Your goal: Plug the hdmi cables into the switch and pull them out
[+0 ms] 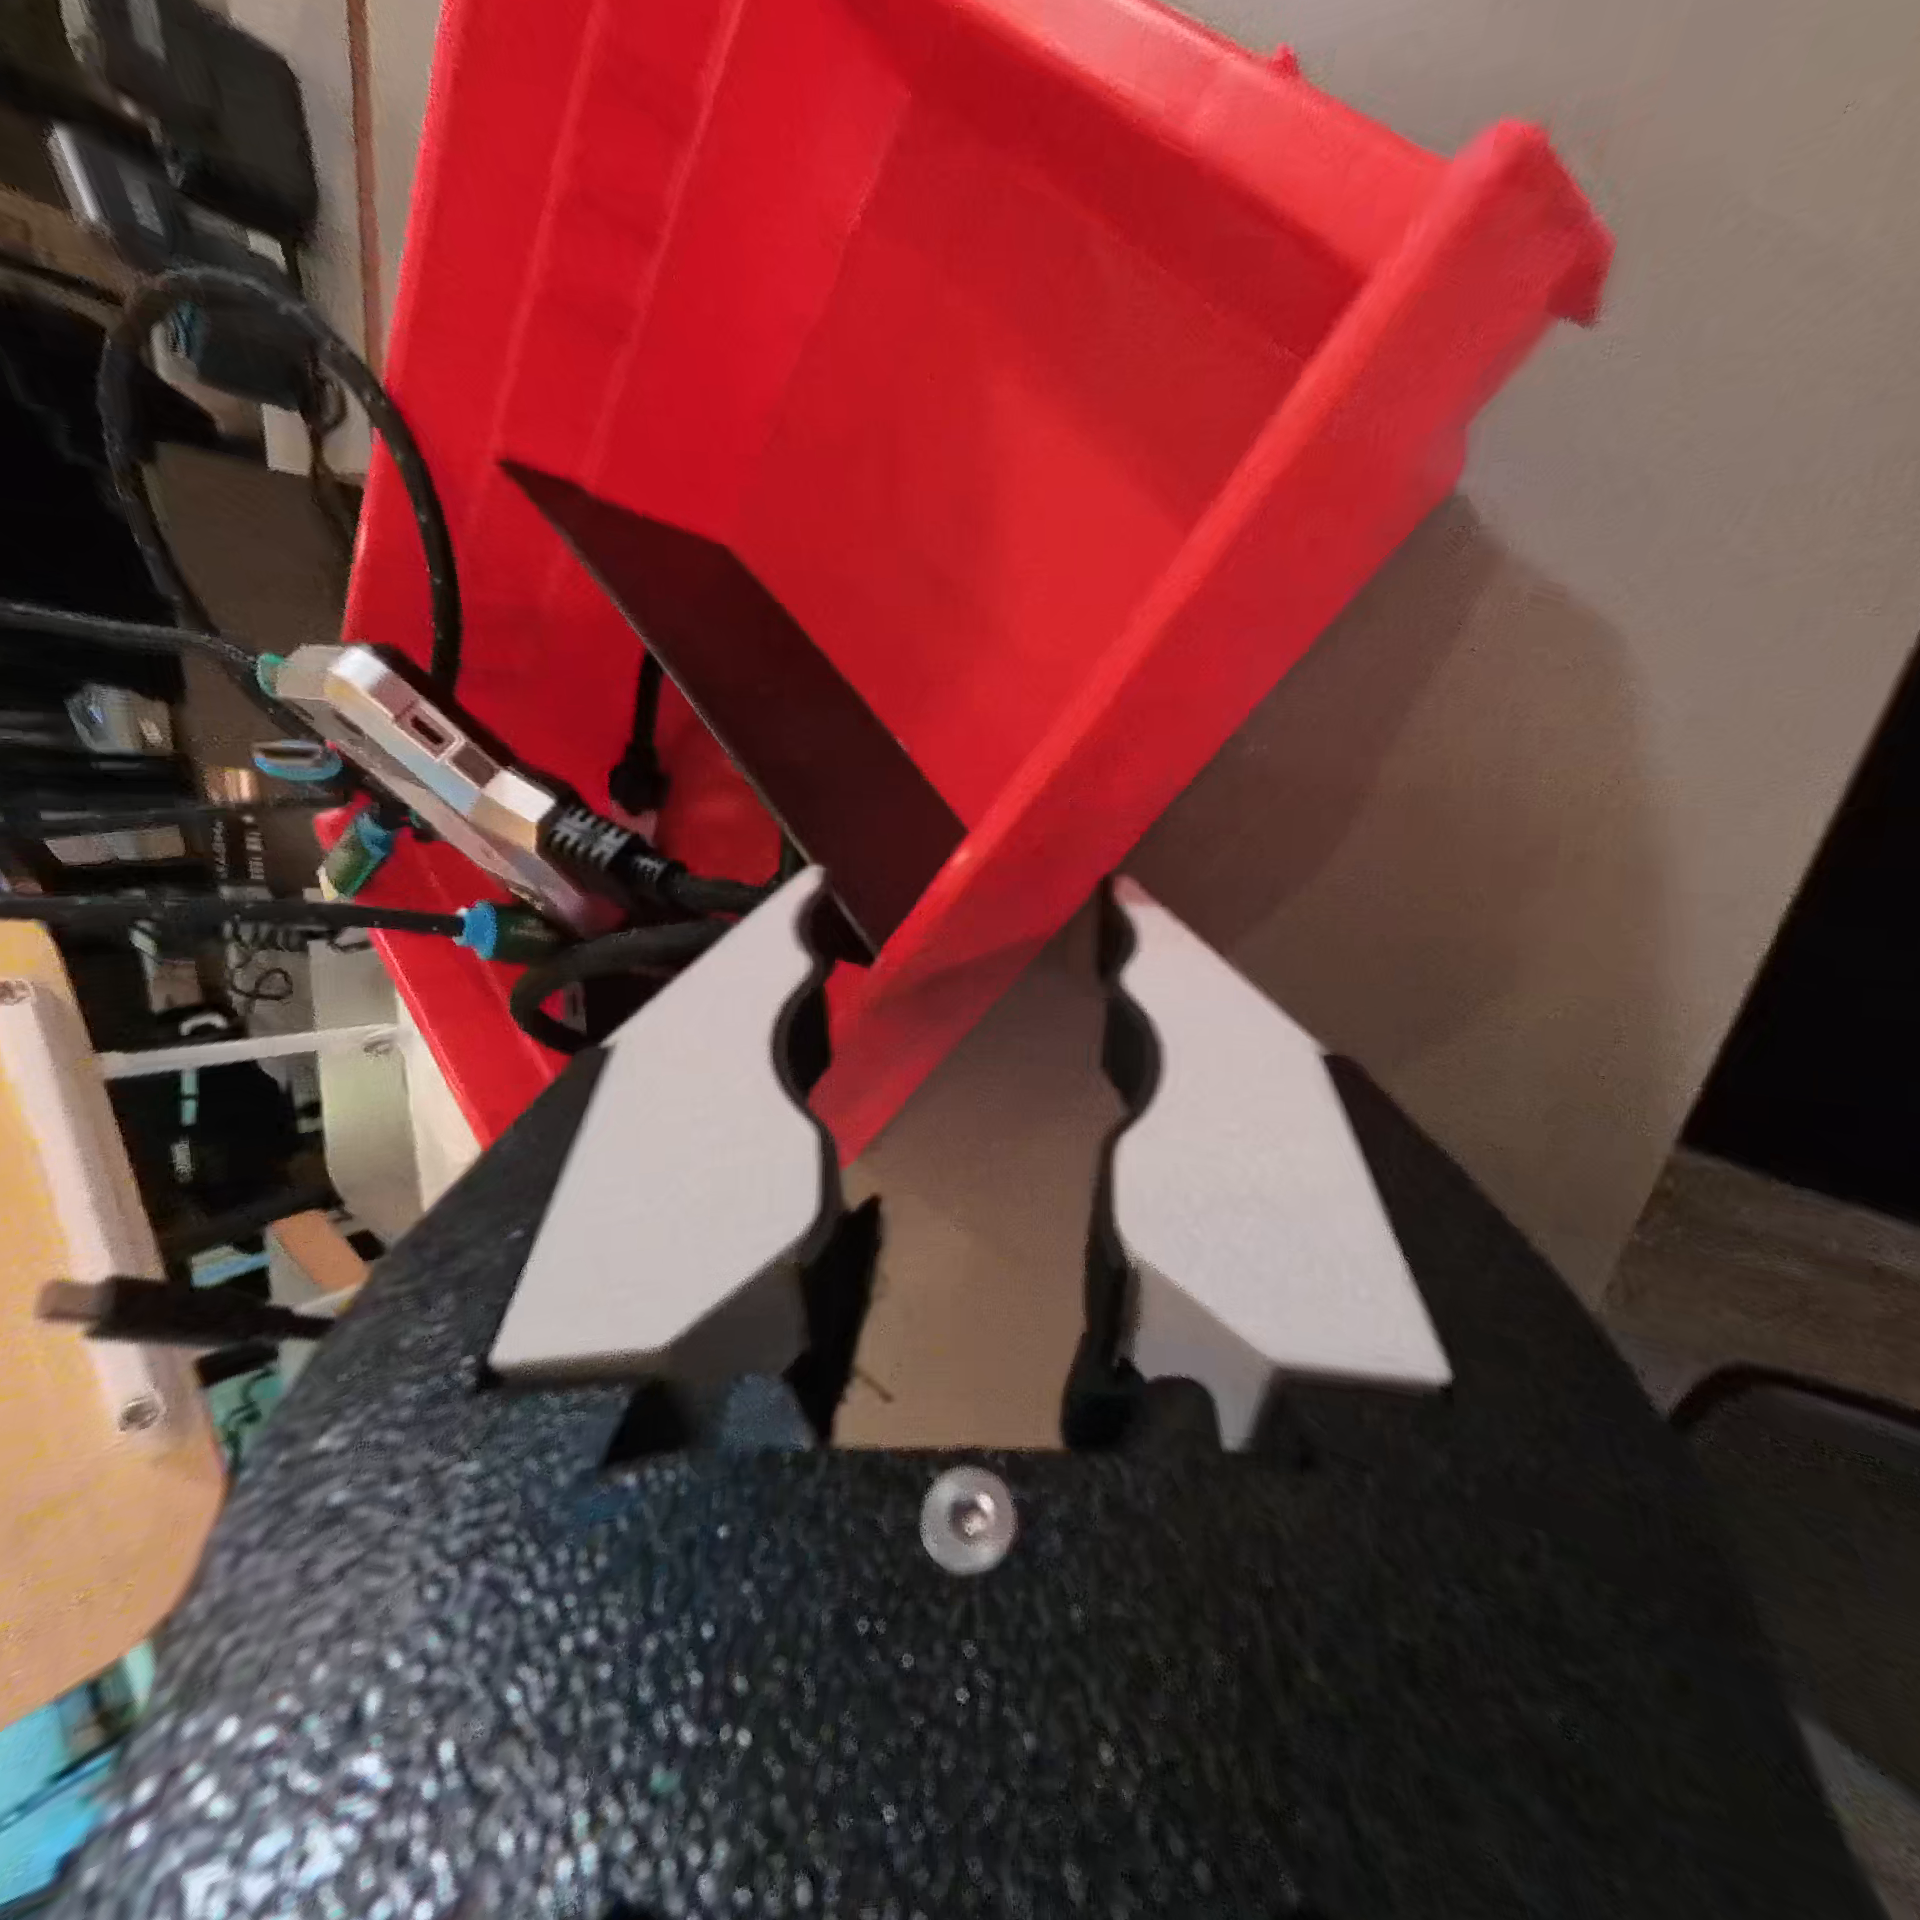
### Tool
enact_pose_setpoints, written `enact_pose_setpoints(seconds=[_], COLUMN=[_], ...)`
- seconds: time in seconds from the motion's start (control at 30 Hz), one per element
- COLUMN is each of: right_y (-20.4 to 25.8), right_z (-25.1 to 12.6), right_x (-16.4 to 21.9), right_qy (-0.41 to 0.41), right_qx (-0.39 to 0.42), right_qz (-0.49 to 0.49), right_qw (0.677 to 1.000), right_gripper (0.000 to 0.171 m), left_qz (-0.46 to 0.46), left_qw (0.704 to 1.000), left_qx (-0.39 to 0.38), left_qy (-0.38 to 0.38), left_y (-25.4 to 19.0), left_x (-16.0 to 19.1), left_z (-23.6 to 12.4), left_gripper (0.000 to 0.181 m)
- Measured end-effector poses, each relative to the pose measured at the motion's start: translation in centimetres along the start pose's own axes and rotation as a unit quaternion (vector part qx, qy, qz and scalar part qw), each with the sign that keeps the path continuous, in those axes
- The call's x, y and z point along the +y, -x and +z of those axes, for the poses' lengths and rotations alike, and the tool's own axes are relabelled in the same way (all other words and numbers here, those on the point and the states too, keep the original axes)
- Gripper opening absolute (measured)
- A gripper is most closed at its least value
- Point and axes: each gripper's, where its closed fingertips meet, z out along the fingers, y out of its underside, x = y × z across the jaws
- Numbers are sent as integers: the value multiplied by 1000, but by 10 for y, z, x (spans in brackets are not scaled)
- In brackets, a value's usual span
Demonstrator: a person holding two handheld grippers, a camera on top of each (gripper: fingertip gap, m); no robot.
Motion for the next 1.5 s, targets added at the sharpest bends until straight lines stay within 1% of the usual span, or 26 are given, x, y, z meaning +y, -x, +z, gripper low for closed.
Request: enact_pose_setpoints(seconds=[0.07, 0.13, 0.17, 0.2, 0.27, 0.3, 0.33, 0.4, 0.43, 0.47, 0.5, 0.57, 0.63, 0.7, 0.73, 0.77, 0.83, 0.9, 0.97, 1.03, 1.1, 1.23, 1.3, 1.33, 1.4, 1.5], right_y=[2, 4, 5, 6, 8, 9, 11, 12, 11, 9, 6, 3, 7, 20, 29, 40, 70, 91, 106, 114, 117, 128, 127, 124, 108, 84], right_z=[1, 2, 2, 2, 2, 2, 2, 3, 4, 4, 4, 4, 4, 4, 3, 1, -7, -16, -23, -25, -19, -17, -19, -20, -22, -30], right_x=[1, 1, 0, -1, -4, -5, -6, -5, -3, 0, 3, 9, 15, 21, 23, 24, 28, 31, 34, 38, 41, 66, 75, 76, 82, 90], right_qy=[0, 2, 1, 0, -3, -4, -4, 3, 13, 25, 38, 63, 88, 108, 116, 120, 132, 142, 152, 167, 178, 243, 272, 282, 302, 330], right_qx=[-5, -6, -6, -7, -7, -9, -10, -7, -2, 8, 19, 35, 27, -8, -29, -56, -135, -187, -218, -228, -222, -246, -245, -239, -197, -155], right_qz=[6, 6, 4, 3, 3, 2, 1, -1, -1, 0, -1, -15, -37, -61, -78, -94, -116, -134, -160, -175, -178, -163, -149, -144, -164, -160], right_qw=[1000, 1000, 1000, 1000, 1000, 1000, 1000, 1000, 1000, 1000, 999, 997, 995, 992, 990, 987, 975, 963, 951, 943, 942, 924, 919, 918, 918, 917], right_gripper=[65, 65, 65, 65, 65, 65, 65, 65, 65, 66, 69, 76, 84, 85, 82, 73, 56, 52, 50, 43, 31, 26, 18, 15, 0, 0], left_qz=[-22, -113, -168, -223, -338, -389, -425, -488, -493, -499, -492, -480, -496, -491, -494, -494, -479, -465, -469, -485, -503, -507, -516, -521, -538, -553], left_qw=[999, 993, 985, 972, 929, 903, 880, 842, 837, 835, 842, 852, 847, 847, 844, 843, 837, 833, 830, 828, 831, 839, 837, 834, 825, 818], left_qx=[14, 35, 38, 37, -16, -39, -51, -122, -147, -172, -188, -206, -188, -206, -206, -210, -254, -283, -285, -266, -231, -197, -184, -180, -170, -153], left_qy=[19, 10, -17, -59, -147, -181, -204, -193, -189, -158, -115, -26, -42, 11, 12, 27, 70, 102, 107, 92, 66, 31, 8, -2, -21, -39], left_y=[-2, -3, -1, 2, 22, 29, 30, 38, 38, 36, 32, 24, 24, 23, 24, 25, 32, 37, 38, 33, 26, 14, 12, 11, 12, 13], left_x=[11, 19, 17, 8, -12, -21, -31, -32, -36, -35, -32, -21, -30, -16, -15, -9, 10, 26, 34, 32, 23, 4, -6, -10, -18, -28], left_z=[-10, -22, -29, -36, -50, -56, -58, -53, -48, -39, -28, -7, -2, 1, 0, -2, -13, -24, -29, -29, -26, -26, -27, -28, -29, -27], left_gripper=[74, 104, 114, 116, 106, 109, 118, 125, 126, 127, 135, 142, 140, 138, 135, 128, 119, 111, 102, 102, 111, 127, 137, 139, 141, 145])
